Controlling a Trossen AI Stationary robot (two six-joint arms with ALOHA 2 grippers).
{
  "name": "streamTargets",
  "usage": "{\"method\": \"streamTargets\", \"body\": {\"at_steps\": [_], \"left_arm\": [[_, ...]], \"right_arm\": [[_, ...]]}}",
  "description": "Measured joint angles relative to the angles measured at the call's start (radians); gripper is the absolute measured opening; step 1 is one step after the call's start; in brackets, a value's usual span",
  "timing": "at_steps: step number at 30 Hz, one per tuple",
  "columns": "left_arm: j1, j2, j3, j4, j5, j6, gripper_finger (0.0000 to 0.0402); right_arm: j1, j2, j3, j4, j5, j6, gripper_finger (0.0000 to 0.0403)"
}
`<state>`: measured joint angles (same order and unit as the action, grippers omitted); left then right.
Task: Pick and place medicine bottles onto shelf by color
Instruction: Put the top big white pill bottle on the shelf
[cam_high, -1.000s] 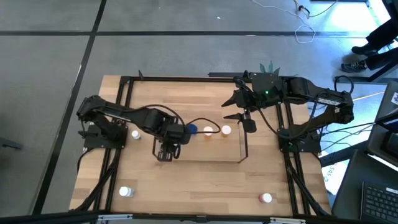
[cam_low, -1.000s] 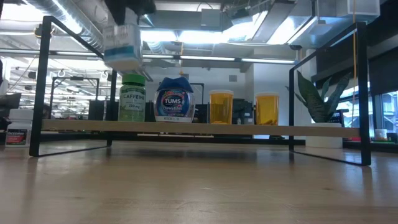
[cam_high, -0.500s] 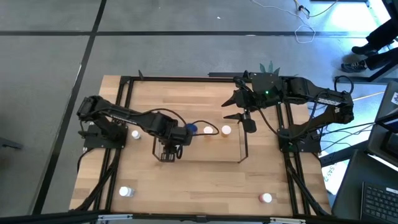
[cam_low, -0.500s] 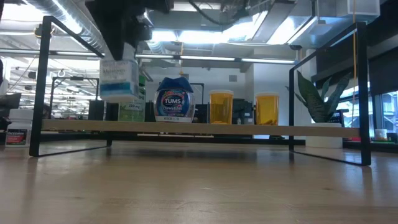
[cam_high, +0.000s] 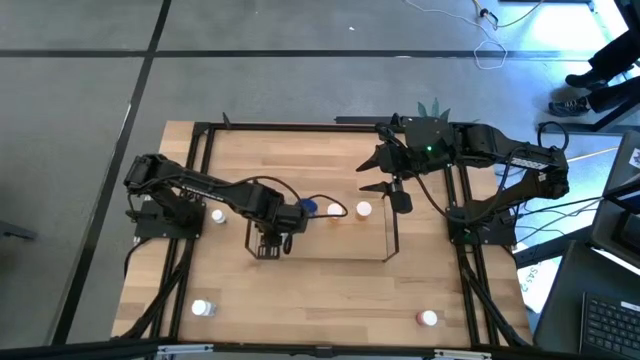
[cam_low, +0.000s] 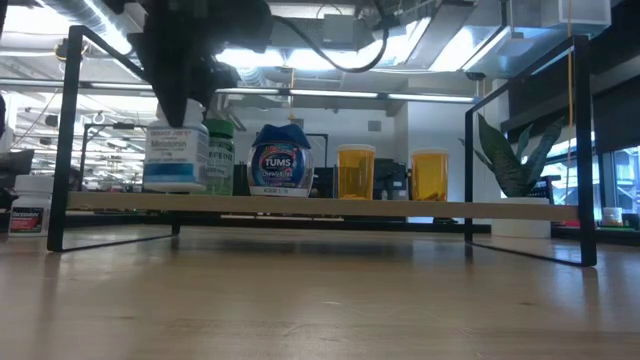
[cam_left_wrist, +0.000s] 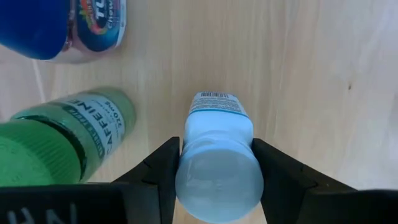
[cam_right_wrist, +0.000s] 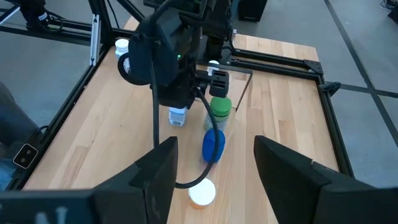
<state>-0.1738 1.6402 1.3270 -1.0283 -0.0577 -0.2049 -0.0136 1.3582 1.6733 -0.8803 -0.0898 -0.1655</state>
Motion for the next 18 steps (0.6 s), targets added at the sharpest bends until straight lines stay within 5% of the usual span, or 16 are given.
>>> {"method": "streamTargets", "body": {"at_steps": [18], "left_arm": [[0.031, 0.0, 0.0, 0.0, 0.016, -0.03, 0.0157]], "right_arm": [[0.0, 0.0, 0.0, 0.0, 0.0, 0.0, 0.0214]]}}
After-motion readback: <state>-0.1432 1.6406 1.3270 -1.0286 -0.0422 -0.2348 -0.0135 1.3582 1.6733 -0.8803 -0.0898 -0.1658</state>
